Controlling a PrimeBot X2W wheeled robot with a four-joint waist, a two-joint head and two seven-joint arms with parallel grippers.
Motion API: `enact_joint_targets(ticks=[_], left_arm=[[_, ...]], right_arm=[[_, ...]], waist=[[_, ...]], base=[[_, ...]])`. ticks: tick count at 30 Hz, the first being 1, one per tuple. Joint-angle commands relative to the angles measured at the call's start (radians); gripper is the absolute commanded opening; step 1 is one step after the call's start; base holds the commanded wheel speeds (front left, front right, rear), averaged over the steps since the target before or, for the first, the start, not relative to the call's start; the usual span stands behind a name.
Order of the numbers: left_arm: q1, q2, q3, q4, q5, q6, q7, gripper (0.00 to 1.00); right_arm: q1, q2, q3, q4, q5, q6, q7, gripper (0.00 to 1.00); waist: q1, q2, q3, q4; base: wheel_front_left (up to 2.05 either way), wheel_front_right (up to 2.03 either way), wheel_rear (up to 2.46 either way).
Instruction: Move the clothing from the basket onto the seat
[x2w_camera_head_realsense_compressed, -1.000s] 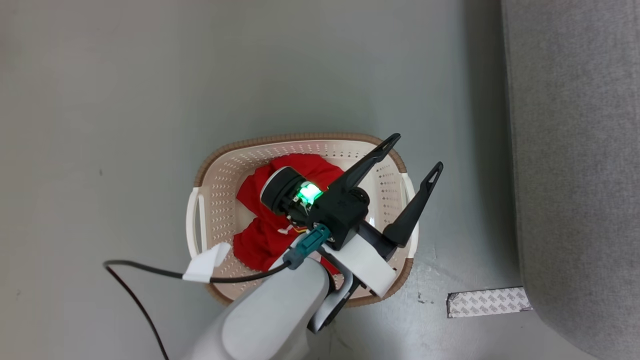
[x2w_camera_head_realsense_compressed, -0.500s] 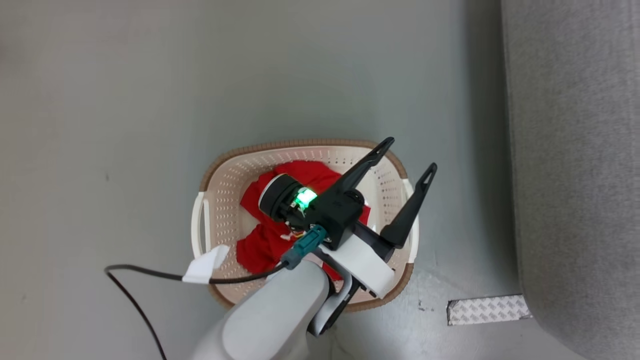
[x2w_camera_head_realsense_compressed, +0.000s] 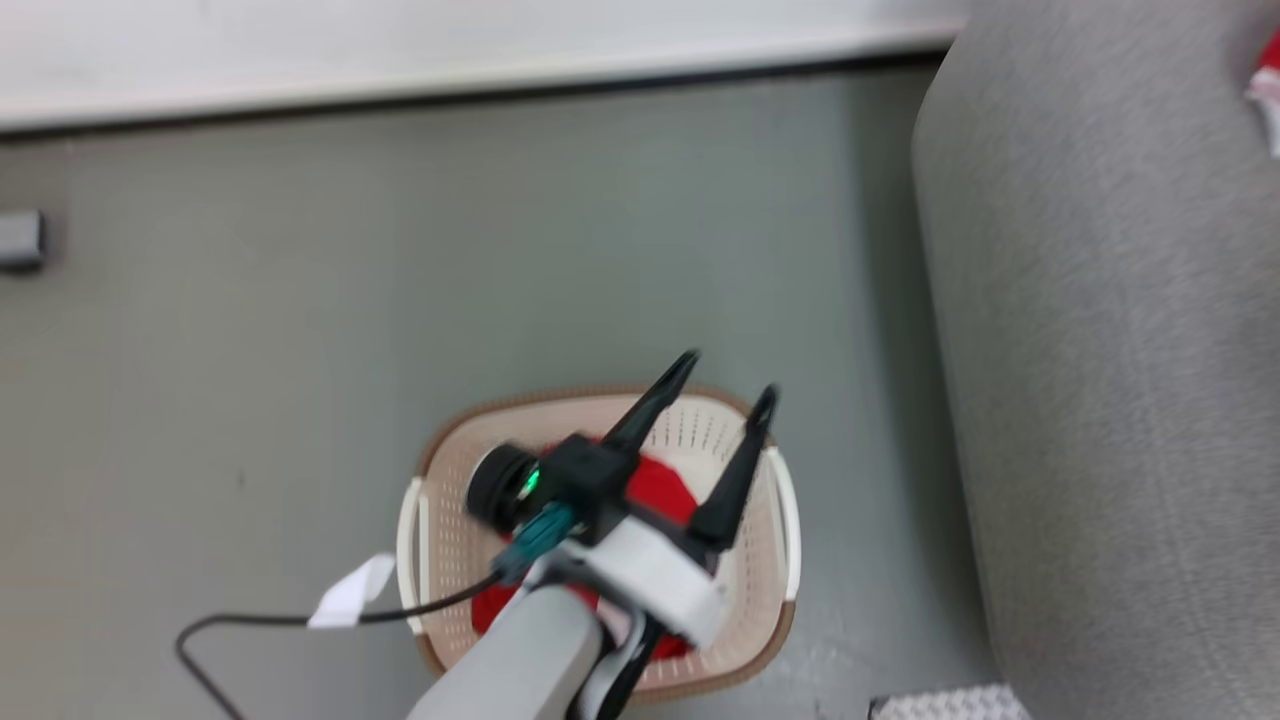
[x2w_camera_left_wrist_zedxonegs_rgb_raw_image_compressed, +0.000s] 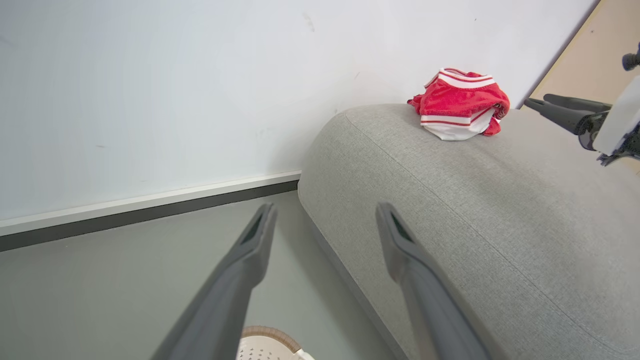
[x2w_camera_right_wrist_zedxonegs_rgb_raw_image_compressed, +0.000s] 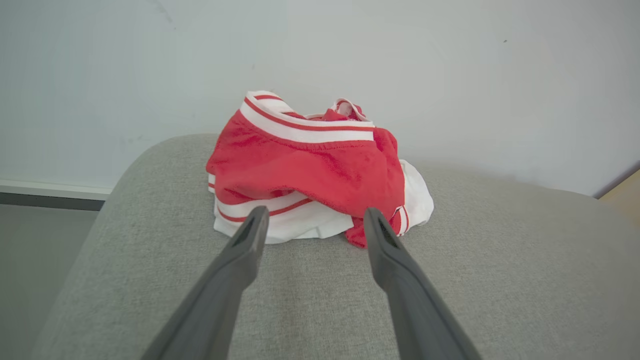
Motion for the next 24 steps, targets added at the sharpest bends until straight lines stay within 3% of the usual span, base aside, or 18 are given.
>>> enact_joint_targets(ticks=[1,4,8,14,24], left_arm=[[0.04,0.018,0.015,-0.004,-0.006,0.004,0.0,1.0],[0.101,0.036,0.054,-0.017,-0.013,0.009,0.0,1.0],[0.187,0.059,0.112,-0.035,-0.021,0.022,0.0,1.0],[0.314,0.09,0.207,-0.033,-0.017,0.034,-0.001,1.0],[0.468,0.1,0.364,-0.036,0.029,0.029,0.0,1.0]], right_arm=[[0.058,0.009,-0.006,-0.043,-0.001,-0.002,-0.008,1.0],[0.177,0.018,-0.071,-0.178,-0.027,-0.002,-0.007,1.0],[0.379,0.078,-0.167,-0.363,-0.071,-0.002,-0.006,1.0],[0.647,0.219,-0.274,-0.564,-0.131,-0.002,-0.006,1.0],[0.891,0.413,-0.284,-0.753,-0.191,-0.002,-0.006,1.0]], waist=[[0.0002,0.0,-0.084,-0.012],[0.0002,0.0,-0.144,-0.012],[0.0002,0.0,-0.214,-0.001],[0.0002,0.0,-0.318,0.022],[0.0002,0.0,-0.431,0.056]], base=[[0.0,0.0,0.0],[0.0,0.0,0.0],[0.0,0.0,0.0],[0.0,0.0,0.0],[0.0,0.0,0.0]])
